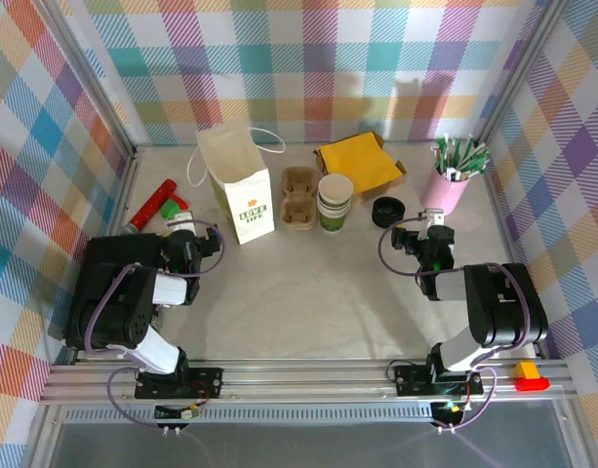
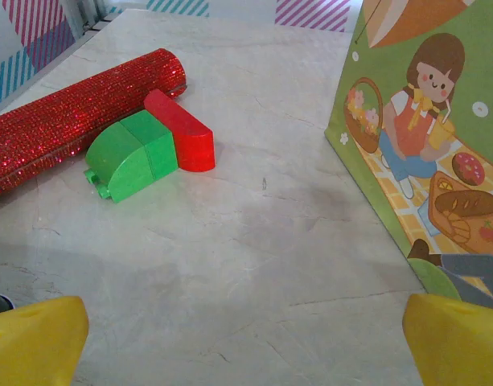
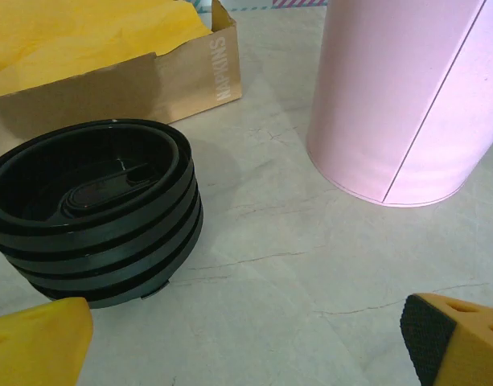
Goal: Pack the takeout coffee
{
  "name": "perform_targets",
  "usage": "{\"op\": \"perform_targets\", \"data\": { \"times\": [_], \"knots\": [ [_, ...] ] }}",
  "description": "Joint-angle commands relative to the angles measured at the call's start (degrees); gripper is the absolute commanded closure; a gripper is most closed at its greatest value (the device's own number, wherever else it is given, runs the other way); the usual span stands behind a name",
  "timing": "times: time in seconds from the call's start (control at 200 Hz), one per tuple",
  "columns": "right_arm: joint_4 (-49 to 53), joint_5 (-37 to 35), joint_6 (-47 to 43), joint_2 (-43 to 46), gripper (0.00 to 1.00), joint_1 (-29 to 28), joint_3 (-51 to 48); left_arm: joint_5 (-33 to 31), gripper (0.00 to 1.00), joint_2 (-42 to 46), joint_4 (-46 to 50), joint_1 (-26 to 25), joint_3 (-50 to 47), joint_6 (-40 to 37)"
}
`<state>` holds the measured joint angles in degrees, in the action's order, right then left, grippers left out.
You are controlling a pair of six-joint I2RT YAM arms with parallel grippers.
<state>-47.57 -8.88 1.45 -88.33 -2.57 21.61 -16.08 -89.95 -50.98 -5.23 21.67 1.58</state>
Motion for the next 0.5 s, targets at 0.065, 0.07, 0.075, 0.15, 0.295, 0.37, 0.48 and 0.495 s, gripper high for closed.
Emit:
{"op": "perform_targets", "data": {
  "times": [0.065,0.07,0.075,0.15,0.295,0.37,0.48,0.495],
  "knots": [
    [-1.48,0.85,0.57,0.44,0.01,0.39,1.12,-0.51,0.0,-0.4,-0.61,-0.34,0.7,-1.06],
    [-1.47,0.87,0.57,0.44,0.01,0.38,1.14,-0.52,0.0,-0.4,-0.61,-0.32,0.68,-1.06],
    [-1.47,0.88,0.57,0.4,0.01,0.38,1.15,-0.53,0.0,-0.4,-0.61,-0.31,0.66,-1.06],
    [-1.43,0.87,0.55,0.44,0.01,0.41,1.1,-0.53,0.0,-0.4,-0.61,-0.3,0.65,-1.08],
    [-1.34,0.97,0.57,0.36,0.01,0.4,1.26,-0.54,0.0,-0.4,-0.61,-0.34,0.7,-1.06],
    [-1.45,0.97,0.57,0.36,0.01,0.42,1.2,-0.52,0.0,-0.4,-0.61,-0.34,0.66,-1.08],
    [-1.73,0.85,0.48,0.45,0.01,0.46,0.98,-0.54,0.0,-0.29,-0.97,-0.38,0.39,-1.15],
    [-1.78,0.86,0.44,0.52,0.01,0.43,0.98,-0.49,0.0,-0.31,-1.03,-0.39,0.32,-1.15]
  ]
}}
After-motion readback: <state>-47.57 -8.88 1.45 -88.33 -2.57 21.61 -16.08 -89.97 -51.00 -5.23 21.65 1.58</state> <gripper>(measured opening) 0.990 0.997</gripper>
